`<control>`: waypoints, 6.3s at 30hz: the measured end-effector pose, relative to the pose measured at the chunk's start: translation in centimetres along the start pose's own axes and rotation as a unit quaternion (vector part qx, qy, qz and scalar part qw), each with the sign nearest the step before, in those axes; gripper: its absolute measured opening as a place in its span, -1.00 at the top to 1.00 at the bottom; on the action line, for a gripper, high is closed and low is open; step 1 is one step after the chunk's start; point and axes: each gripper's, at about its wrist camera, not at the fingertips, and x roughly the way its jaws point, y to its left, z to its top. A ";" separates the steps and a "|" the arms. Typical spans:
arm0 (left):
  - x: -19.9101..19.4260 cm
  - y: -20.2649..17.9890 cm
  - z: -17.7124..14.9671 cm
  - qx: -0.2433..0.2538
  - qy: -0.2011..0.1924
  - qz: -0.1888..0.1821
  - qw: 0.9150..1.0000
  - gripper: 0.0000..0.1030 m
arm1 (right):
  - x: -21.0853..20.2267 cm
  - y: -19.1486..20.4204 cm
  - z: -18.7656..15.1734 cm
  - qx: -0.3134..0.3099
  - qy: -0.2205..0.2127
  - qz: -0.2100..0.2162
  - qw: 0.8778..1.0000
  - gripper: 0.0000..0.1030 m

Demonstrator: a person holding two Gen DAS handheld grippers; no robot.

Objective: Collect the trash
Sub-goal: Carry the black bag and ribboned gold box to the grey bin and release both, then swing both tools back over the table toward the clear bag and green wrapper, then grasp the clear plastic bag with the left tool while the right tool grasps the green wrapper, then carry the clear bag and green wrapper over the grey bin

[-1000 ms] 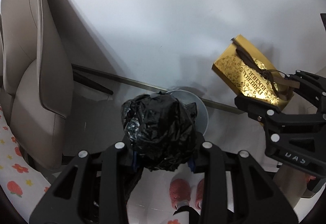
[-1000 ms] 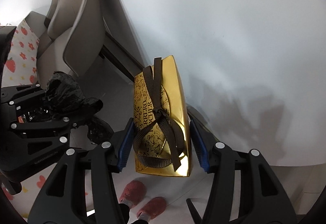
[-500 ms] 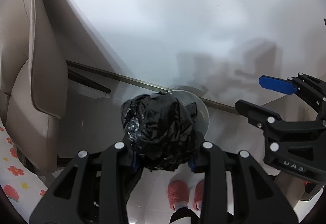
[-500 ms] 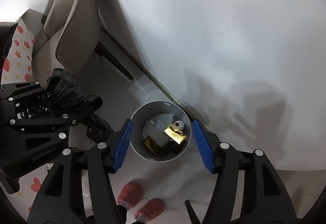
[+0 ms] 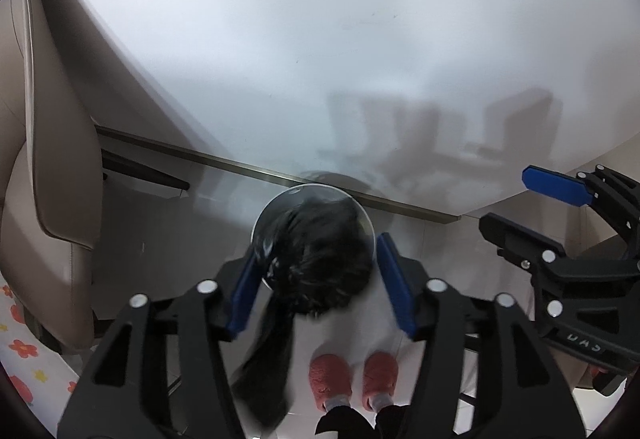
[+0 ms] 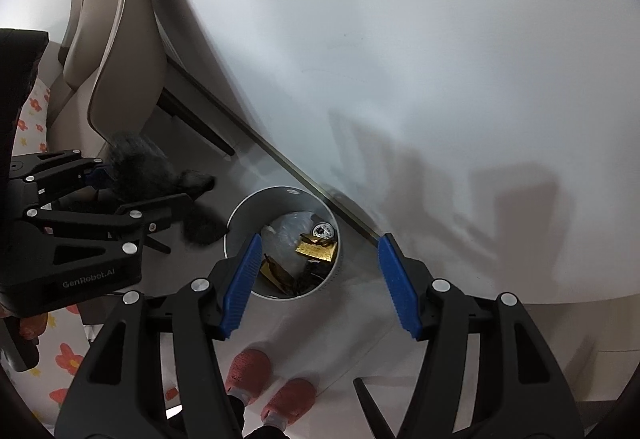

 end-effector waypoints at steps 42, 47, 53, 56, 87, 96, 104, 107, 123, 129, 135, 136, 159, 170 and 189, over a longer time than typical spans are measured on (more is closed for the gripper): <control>-36.9 16.0 -30.8 -0.386 -0.152 0.232 0.880 -0.26 | -24.3 38.8 -1.9 -0.375 -0.096 0.240 0.890 -0.15; -40.9 21.3 -36.7 -0.425 -0.160 0.247 0.856 -0.26 | -25.7 47.3 -3.4 -0.412 -0.098 0.255 0.869 -0.15; -44.7 28.4 -42.7 -0.451 -0.166 0.264 0.837 -0.26 | -26.2 55.6 -4.8 -0.433 -0.096 0.262 0.857 -0.24; -45.7 31.7 -44.1 -0.459 -0.168 0.269 0.830 -0.26 | -26.0 59.5 -4.7 -0.438 -0.099 0.261 0.855 -0.27; -37.0 48.7 -46.3 -0.500 -0.112 0.224 0.829 0.03 | -15.5 74.1 -4.5 -0.538 -0.035 0.230 0.810 -0.18; -37.4 49.1 -46.0 -0.497 -0.131 0.228 0.827 0.82 | -16.0 74.2 -4.8 -0.536 -0.036 0.244 0.808 0.18; -39.3 48.5 -46.0 -0.493 -0.155 0.230 0.825 0.93 | -17.1 73.6 -4.9 -0.531 -0.040 0.254 0.807 0.24; -39.7 48.1 -46.2 -0.496 -0.163 0.225 0.823 0.94 | -17.6 73.2 -4.8 -0.526 -0.042 0.257 0.809 0.24; -43.1 43.6 -45.5 -0.467 -0.195 0.221 0.833 0.96 | -20.8 69.7 -4.6 -0.495 -0.062 0.259 0.827 0.24; -43.5 40.8 -43.5 -0.430 -0.203 0.211 0.854 0.96 | -22.4 65.9 -4.0 -0.463 -0.079 0.248 0.847 0.24; -42.7 36.7 -39.8 -0.369 -0.207 0.180 0.888 0.96 | -23.2 59.6 -3.1 -0.411 -0.093 0.221 0.880 0.24; -42.5 35.9 -38.9 -0.358 -0.207 0.173 0.894 0.96 | -23.3 58.2 -2.9 -0.400 -0.095 0.215 0.886 0.24; -32.5 7.9 -15.8 -0.140 -0.196 0.046 0.969 0.96 | -26.2 17.7 0.5 -0.171 -0.125 0.081 0.974 0.24; -24.3 -0.7 -9.2 -0.095 -0.139 0.002 0.986 0.96 | -22.4 6.4 0.5 -0.108 -0.091 0.056 0.988 0.24; -5.1 3.5 -5.1 -0.028 -0.033 -0.003 0.999 0.96 | -2.1 4.2 1.4 -0.052 -0.013 0.048 0.997 0.18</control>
